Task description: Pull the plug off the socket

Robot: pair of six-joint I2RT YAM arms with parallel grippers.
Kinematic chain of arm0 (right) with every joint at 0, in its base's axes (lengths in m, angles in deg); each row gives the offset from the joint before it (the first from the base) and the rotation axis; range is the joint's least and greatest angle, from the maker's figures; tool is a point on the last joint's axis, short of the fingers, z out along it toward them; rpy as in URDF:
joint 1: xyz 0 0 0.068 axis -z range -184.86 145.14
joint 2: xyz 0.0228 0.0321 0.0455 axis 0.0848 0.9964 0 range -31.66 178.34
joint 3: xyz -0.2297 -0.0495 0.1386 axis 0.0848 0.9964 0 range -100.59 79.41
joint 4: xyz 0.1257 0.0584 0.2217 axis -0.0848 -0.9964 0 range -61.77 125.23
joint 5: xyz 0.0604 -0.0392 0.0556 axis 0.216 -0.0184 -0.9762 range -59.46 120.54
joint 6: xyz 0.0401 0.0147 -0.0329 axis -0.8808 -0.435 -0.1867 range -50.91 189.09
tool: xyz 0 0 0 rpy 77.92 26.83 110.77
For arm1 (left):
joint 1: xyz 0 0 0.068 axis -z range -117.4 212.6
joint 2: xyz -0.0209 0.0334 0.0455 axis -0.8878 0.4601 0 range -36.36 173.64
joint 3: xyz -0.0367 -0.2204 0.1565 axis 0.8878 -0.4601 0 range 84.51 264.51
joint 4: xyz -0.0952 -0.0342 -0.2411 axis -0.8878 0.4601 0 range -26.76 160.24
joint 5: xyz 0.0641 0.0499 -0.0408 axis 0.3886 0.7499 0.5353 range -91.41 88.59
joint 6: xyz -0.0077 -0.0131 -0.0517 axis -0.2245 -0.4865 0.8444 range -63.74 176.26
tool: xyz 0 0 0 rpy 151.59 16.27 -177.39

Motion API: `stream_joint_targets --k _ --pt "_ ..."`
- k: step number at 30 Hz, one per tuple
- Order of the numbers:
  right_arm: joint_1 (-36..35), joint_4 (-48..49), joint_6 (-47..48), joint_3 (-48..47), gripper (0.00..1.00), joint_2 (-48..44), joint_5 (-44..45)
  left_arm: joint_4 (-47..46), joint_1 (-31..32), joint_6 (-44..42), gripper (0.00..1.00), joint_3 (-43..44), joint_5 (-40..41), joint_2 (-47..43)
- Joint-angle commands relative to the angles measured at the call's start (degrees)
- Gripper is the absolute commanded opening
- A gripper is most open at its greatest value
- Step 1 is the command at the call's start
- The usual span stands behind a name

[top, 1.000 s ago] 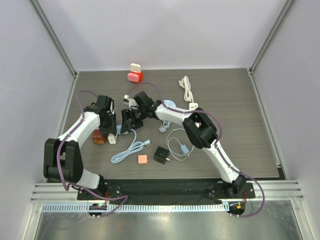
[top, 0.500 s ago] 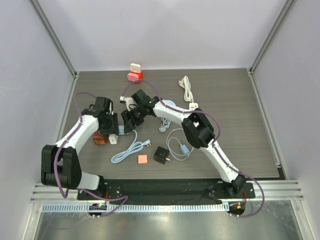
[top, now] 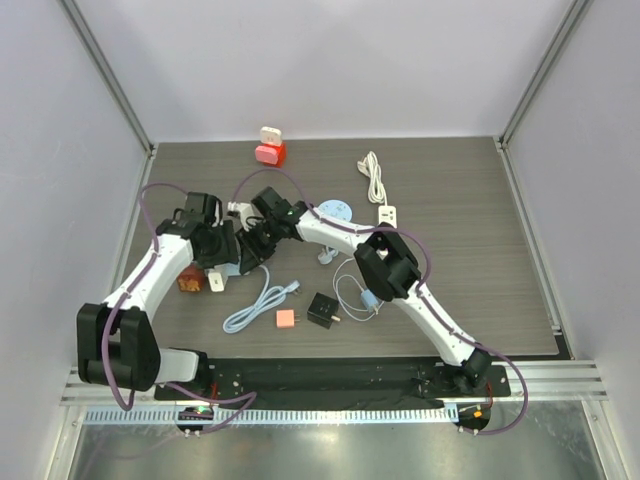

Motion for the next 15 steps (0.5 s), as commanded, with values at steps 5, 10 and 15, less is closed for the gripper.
stream_joint_targets --k 5,10,15 --pt "2.62 7.81 -19.39 7.50 0.01 -1.21 -10.23 2.94 0.10 1.83 0.60 -0.14 -0.09 -4.39" --pt "3.50 13.87 -28.88 14.81 0.01 -4.37 -12.96 4.60 0.10 1.66 0.58 0.03 0.17 -7.38" --pt "4.73 24.14 -35.66 22.72 0.01 -5.87 -15.51 3.99 0.19 2.01 0.59 -1.28 3.08 -11.07"
